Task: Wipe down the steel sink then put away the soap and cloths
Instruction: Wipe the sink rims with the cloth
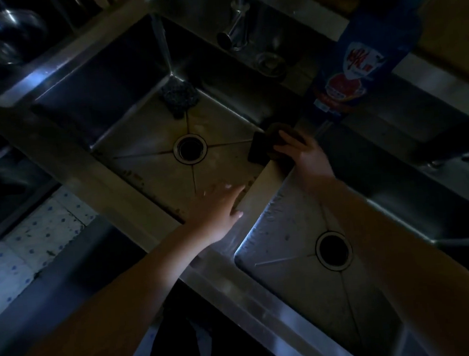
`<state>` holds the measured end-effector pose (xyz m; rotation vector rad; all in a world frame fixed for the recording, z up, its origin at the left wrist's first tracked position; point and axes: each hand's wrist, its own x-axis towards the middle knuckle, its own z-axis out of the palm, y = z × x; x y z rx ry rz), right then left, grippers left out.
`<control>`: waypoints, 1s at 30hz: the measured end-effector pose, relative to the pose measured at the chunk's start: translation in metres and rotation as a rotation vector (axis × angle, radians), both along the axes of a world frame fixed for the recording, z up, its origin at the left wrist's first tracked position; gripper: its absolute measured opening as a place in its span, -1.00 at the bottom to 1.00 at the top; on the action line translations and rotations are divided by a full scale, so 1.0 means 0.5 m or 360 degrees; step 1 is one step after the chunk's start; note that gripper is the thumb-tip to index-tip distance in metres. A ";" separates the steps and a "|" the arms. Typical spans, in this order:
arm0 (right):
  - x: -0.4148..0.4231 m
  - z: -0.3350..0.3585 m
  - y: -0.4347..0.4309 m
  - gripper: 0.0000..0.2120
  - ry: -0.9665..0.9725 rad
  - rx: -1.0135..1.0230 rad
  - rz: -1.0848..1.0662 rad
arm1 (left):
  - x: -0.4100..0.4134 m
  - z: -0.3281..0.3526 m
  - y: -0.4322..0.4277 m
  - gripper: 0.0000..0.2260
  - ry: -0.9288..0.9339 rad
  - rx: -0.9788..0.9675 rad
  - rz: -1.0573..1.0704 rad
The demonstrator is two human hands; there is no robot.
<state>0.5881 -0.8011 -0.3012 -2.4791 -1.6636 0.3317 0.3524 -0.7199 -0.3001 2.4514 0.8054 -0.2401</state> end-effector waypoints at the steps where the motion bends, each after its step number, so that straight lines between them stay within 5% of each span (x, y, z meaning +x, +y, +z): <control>1: 0.016 0.002 0.006 -0.42 -0.0002 -0.0004 -0.0039 | 0.001 0.000 0.000 -0.47 -0.0001 -0.0006 0.0000; 11: 0.093 -0.010 0.053 -0.41 0.0237 0.0036 -0.0331 | 0.005 -0.006 0.001 -0.48 0.0046 -0.0008 -0.0033; 25: -0.064 -0.013 -0.032 -0.41 0.0267 0.0125 0.0037 | -0.025 -0.023 0.004 -0.51 0.0004 0.0120 0.0046; 30: 0.023 0.000 0.024 -0.47 0.0310 0.0098 -0.0221 | -0.071 -0.006 0.010 -0.54 -0.0027 0.0208 0.0130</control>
